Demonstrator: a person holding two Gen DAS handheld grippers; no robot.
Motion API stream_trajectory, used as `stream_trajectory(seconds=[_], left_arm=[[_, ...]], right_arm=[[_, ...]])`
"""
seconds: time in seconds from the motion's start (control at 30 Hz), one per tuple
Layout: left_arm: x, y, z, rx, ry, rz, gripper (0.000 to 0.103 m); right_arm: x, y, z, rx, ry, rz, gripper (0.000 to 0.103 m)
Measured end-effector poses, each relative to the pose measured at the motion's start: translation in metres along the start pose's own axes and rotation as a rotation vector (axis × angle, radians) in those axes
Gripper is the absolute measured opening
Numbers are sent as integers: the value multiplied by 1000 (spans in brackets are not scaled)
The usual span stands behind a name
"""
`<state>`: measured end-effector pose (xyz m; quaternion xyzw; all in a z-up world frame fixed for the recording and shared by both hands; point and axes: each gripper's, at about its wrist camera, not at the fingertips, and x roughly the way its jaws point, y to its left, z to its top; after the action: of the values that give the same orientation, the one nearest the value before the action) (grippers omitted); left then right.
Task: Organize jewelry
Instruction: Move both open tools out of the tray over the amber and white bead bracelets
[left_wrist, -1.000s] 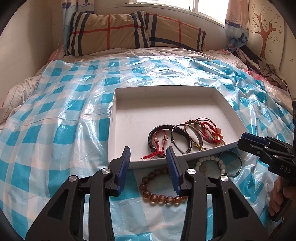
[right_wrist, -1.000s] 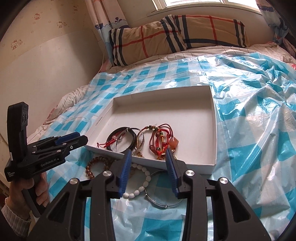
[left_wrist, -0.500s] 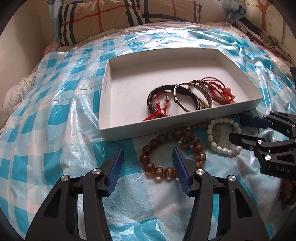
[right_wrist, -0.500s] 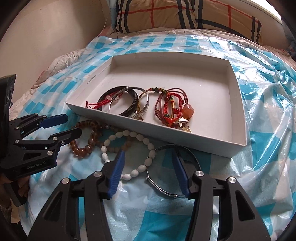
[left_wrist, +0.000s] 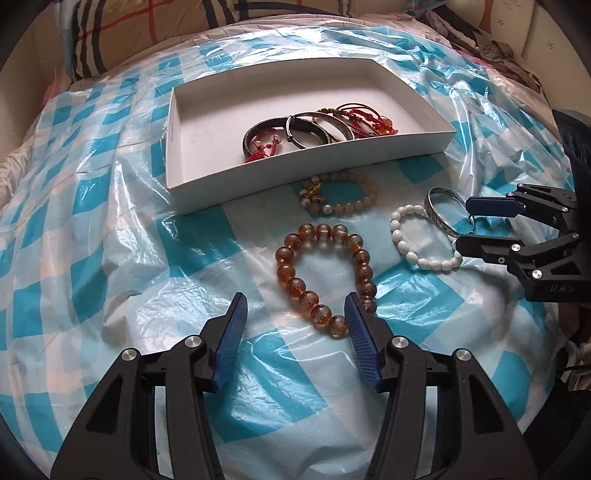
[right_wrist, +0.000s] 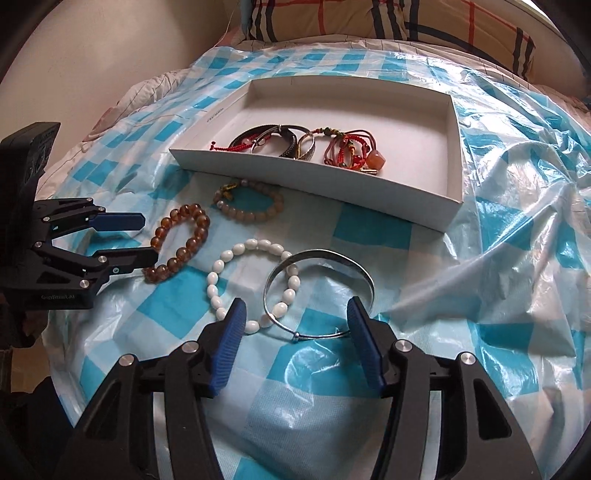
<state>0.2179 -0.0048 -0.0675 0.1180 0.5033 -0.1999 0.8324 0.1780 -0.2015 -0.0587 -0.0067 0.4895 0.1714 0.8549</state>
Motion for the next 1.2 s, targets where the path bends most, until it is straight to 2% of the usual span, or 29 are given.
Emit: stream_trajectory(seconds=[0.1,0.23,0.4,0.47,0.63,0.77,0.93,1.07,1.2], left_arm=[[-2,0,4,5,-33,49,52],[3,0,16,0,-73,82,52],[22,-7,22,25,-58,85,52],[25,-9,21,32,-53,88,52],[25,-3,18,19,-51,77,52],[22,0,18,20,-63,86,52],[21,-4,21,34,-84,91,52],[26,-7,21,56,-72,90,52],[26,-5,19,61,-69,77,52]], right_arm=[[-7,0,6,22,-59,24,56],[-7,12,17,-17,-103,52,56],[18,25,32,-104,-76,109,56],[33,23,37,-115,-23,140,56],[38,3,39,-115,46,72,56],[34,-6,37,-98,40,98,56],[34,16,45,-215,-22,156,58],[53,19,43,-259,87,174,60],[47,16,36,-322,176,181,60]])
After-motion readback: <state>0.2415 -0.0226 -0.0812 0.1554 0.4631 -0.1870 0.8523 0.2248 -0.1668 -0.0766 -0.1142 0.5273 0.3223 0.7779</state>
